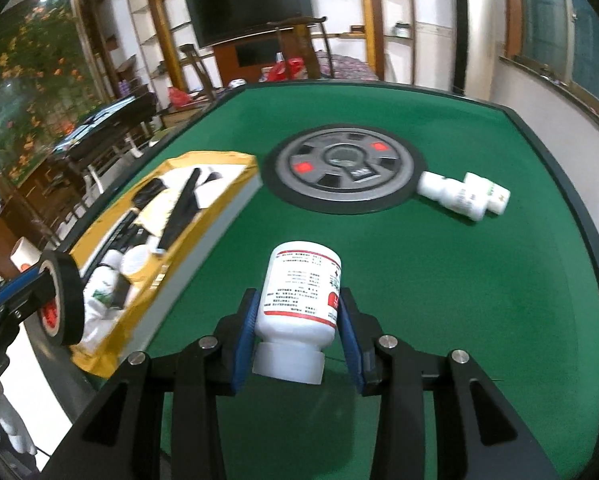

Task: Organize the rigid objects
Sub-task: 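Carry the tape roll and red-label bottle over the tray with both tools, then lower both objects into the tray and open both tools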

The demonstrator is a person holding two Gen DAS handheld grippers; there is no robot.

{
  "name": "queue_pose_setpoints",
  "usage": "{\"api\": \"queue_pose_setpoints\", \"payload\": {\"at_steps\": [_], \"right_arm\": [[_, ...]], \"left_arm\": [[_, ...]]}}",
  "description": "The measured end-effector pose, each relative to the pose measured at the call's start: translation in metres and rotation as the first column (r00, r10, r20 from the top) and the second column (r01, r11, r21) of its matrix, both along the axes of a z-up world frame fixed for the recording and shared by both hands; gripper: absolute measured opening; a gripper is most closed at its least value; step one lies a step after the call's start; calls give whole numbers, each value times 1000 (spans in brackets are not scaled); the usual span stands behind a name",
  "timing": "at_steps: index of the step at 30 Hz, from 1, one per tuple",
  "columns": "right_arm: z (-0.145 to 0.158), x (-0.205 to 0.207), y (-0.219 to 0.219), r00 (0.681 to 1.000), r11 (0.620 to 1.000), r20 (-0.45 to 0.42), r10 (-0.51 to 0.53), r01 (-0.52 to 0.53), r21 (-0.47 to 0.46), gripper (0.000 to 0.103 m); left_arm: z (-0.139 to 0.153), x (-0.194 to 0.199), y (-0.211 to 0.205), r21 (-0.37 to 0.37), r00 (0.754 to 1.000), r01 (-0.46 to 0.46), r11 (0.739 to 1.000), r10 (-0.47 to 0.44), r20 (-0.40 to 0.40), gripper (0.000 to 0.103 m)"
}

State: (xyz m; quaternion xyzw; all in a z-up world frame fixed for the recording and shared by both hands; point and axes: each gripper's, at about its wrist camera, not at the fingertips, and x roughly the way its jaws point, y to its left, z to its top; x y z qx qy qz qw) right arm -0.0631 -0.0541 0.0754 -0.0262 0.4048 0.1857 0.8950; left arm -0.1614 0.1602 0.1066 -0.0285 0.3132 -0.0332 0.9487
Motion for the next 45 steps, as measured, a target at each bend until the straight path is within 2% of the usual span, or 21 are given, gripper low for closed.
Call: {"api": "queue_pose_setpoints", "payload": {"at_steps": [10,24,38,45], "right_arm": [[8,-6,59,994,994,0,109,-109,-1,38],[5,1,134,972,972,-29,233,-234,-12,38],[-6,-6,162,950,952,-67,304,-307,-24,38],[-19,-6,166,947,950,-90,308,-311,-30,38]], "left_arm": [[-4,5,26,-2,998,-65,998,65,3,15],[-24,27,62,-19,990,-137,990,136,-50,15],[-42,45,77,-34,982,-163,986,159,-106,15],[-54,59,85,-35,974,-185,982,179,-140,16]]}}
